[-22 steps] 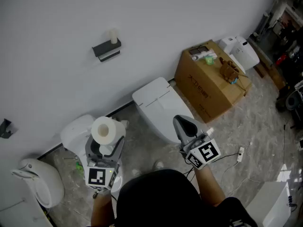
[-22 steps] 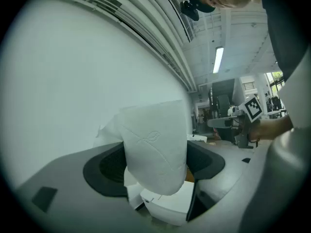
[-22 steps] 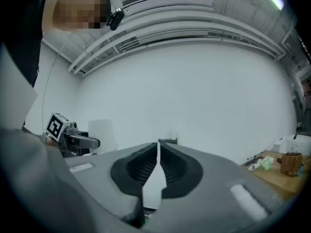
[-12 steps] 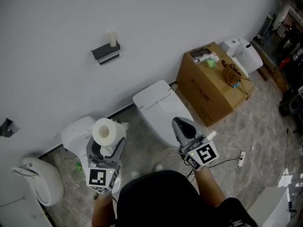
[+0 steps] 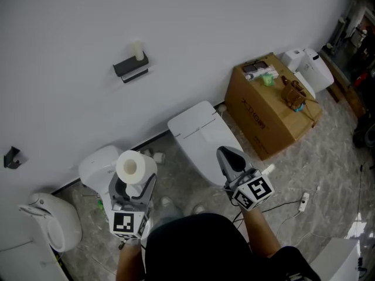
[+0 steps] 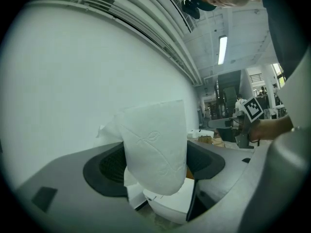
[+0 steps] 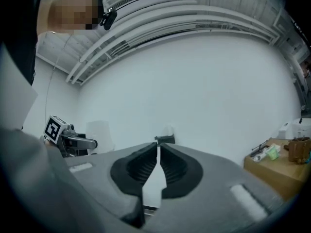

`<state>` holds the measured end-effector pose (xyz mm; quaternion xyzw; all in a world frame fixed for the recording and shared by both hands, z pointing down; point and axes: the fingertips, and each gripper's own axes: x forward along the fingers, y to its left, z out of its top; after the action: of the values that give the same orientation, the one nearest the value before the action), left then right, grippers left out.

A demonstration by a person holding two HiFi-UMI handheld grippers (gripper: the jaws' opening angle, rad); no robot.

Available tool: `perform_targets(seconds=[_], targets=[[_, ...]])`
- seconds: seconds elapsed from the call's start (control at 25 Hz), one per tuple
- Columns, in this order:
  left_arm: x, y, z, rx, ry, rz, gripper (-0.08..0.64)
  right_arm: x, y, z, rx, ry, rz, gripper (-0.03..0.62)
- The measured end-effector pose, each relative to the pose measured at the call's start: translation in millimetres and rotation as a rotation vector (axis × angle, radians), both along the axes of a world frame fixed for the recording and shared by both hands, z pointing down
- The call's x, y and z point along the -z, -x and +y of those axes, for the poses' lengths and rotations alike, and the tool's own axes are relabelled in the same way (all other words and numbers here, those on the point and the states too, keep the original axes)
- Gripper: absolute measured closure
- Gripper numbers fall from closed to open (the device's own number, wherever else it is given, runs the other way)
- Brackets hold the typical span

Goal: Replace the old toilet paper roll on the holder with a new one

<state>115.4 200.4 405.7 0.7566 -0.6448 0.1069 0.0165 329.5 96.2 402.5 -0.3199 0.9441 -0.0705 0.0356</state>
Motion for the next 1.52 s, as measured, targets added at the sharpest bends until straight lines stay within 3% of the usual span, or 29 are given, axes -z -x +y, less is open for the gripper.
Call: perform_targets(seconds=[0.12,0.28,0.4,0.56,0.88,1.04,1.12,1.28,1.52], targets=[[-6.7,13.0,-10.8,-0.005,-0.036,-0.017,0.184,-7.2,14.4,-12.0,0.016,0.006,0.011,0.577],[-17.6,47.5,-34.0,0.018,-0.013,0.023,0.184,-14.5,53.6,-36.6,0.033,-0.016,0.064,0.575],[-20.7,82.9,-56.9,0.022,0.013,0.016,0.184,-14.9,92.3,-58.3,0.045,-0.040,0.101,0.575],[-14.2,132.5,-92.9,0.015,-0.039,0.015,0.184,-17.5,144.8,-90.2,0.055,-0.034,0.116,0.575],[-15.3,227.4,-135.6,0.001,-0.046,0.018,0.184,-20.7,249.8,-140.3,0.070,-0.015,0.120,0.575],[-15.1,266.8,-143.2,0.023,-0.030,0.062,0.184,-17.3,291.7,-151.7,0.077,-0.020,0.123,0.575],[-17.4,283.7,-145.4,0.026,-0.035,0.060,0.184,-16.5,307.0,-156.9,0.075,-0.028,0.133,0.575],[-14.4,302.8,-145.3,0.071,-0.025,0.134,0.184,-14.6,325.8,-171.9,0.045,-0.020,0.145,0.574],[-18.5,333.4,-141.0,0.122,-0.027,0.145,0.184,-9.4,349.1,-200.1,0.031,-0.027,0.156,0.540]])
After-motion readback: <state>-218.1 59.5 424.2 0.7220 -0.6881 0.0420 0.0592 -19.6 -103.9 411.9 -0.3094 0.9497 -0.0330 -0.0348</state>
